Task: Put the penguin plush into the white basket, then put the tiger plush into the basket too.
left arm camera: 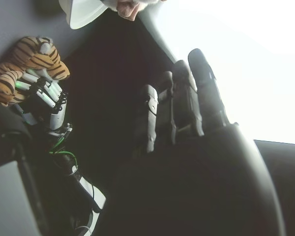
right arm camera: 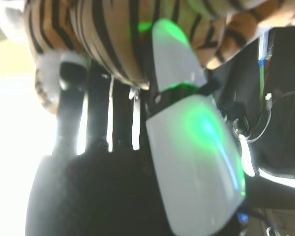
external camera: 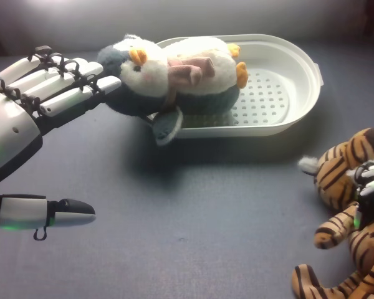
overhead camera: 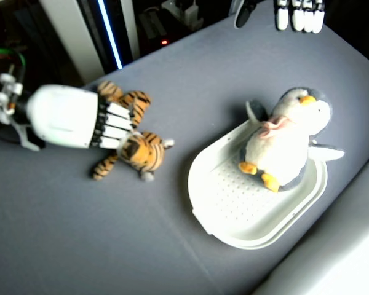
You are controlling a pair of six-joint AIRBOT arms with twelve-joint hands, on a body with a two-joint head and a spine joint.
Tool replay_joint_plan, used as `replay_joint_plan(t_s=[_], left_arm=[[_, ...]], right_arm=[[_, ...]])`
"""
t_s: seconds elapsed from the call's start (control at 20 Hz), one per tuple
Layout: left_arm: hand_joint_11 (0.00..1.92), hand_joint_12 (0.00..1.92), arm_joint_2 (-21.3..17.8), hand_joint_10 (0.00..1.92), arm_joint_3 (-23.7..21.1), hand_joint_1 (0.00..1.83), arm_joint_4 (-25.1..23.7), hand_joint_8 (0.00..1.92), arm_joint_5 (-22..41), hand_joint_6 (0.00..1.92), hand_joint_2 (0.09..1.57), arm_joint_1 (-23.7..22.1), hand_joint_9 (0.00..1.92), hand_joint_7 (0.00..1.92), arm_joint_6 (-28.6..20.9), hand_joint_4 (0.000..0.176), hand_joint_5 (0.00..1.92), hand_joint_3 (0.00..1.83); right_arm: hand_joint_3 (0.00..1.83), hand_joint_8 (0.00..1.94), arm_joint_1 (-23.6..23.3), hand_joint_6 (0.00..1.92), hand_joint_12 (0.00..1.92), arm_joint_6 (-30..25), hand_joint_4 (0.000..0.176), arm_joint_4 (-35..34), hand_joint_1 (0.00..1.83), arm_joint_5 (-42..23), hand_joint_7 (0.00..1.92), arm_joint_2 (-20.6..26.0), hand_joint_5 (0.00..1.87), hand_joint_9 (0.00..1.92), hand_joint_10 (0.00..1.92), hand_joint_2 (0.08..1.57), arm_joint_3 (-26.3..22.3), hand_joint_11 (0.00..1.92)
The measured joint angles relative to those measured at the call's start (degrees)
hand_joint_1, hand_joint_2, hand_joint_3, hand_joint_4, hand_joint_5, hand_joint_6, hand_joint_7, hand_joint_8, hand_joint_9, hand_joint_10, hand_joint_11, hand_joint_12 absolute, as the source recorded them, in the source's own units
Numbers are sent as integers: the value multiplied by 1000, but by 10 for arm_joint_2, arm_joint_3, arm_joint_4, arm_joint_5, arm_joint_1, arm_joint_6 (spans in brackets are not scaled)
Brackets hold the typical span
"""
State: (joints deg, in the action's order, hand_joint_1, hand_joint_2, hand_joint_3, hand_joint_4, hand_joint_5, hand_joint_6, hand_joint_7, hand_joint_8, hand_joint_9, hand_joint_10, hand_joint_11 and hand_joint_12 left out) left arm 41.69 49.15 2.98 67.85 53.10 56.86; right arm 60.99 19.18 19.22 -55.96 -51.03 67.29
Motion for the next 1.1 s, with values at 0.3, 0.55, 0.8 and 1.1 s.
replay_joint_plan(t_s=[0.3,0.55,0.8,1.1], left_arm=[[0,569,0,1,0,794,4,0,7,0,844,8,165,166,0,16,211,3],[0,541,0,0,0,791,4,4,11,7,843,12,152,170,0,33,232,0],[0,356,3,5,0,849,7,5,12,4,844,14,92,122,0,71,179,0],[0,351,11,1,5,835,7,2,10,1,815,14,87,94,0,76,127,0]], right_arm=[[0,1439,-19,1143,1378,4,0,-21,1328,-27,564,-3,867,682,1545,1238,-1,705],[4,1547,-56,899,1653,30,0,-87,1223,-142,733,11,924,661,1356,1201,-8,604],[1,1212,-133,1334,1131,56,0,-115,1338,-184,750,-24,902,708,1290,1196,28,620],[2,1351,-270,860,1337,58,0,-114,1362,-36,722,-126,1008,784,1373,1166,149,714]])
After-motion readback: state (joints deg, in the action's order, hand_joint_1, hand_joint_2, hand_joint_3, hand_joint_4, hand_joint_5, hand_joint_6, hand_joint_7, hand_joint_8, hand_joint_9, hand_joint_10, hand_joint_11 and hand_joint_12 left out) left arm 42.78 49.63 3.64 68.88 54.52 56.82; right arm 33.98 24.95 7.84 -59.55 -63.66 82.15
